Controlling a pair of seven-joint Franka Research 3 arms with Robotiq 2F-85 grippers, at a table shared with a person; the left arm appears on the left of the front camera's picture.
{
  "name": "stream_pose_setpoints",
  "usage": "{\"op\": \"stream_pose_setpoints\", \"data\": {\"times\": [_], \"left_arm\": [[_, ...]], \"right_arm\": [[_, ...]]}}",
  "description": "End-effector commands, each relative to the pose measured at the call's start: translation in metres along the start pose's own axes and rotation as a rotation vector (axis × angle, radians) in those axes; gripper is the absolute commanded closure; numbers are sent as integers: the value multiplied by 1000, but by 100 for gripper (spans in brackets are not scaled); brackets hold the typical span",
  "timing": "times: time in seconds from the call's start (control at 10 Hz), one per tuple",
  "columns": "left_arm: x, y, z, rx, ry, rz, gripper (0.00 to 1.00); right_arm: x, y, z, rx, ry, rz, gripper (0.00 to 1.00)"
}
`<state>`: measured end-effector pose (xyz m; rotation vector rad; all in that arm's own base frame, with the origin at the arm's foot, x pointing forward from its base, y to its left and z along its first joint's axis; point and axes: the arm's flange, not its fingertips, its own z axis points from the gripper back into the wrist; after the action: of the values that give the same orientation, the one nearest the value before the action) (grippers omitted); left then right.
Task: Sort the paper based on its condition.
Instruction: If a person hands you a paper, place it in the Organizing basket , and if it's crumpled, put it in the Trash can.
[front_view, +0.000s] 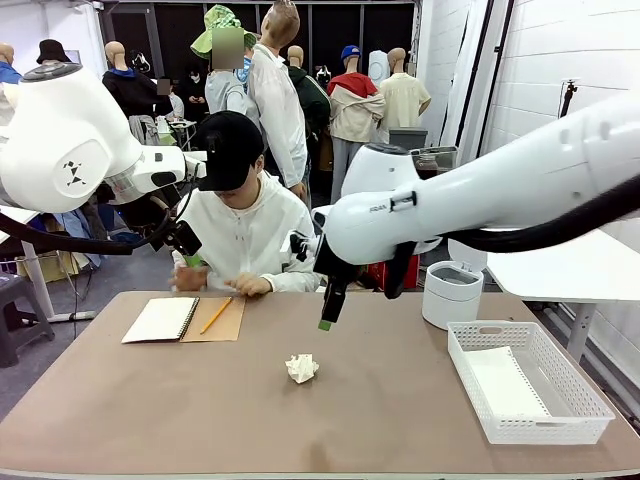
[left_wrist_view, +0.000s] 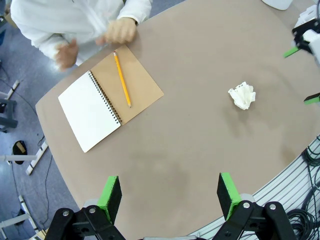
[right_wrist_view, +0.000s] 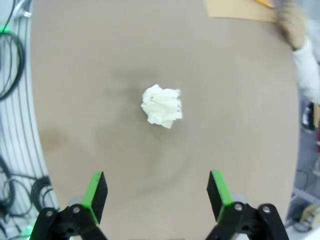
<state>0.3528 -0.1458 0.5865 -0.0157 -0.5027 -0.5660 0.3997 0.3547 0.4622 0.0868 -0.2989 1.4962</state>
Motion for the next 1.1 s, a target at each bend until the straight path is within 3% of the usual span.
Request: {"op": "stream_pose_setpoints", "data": {"times": [0.0,0.2,0.7,1.0], "left_arm": [[0,2,1,-3,-7,3,0],[0,2,1,-3,-7,3,0],[0,2,1,-3,-7,3,0],[0,2,1,-3,-7,3,0]], "right_arm": [[12,-9,-15,81,38,81,0],[18,-8,-42,129,52,137,0],[15,0,-38,100,47,98,0],[23,-16,-66,74,62,139,0]]}}
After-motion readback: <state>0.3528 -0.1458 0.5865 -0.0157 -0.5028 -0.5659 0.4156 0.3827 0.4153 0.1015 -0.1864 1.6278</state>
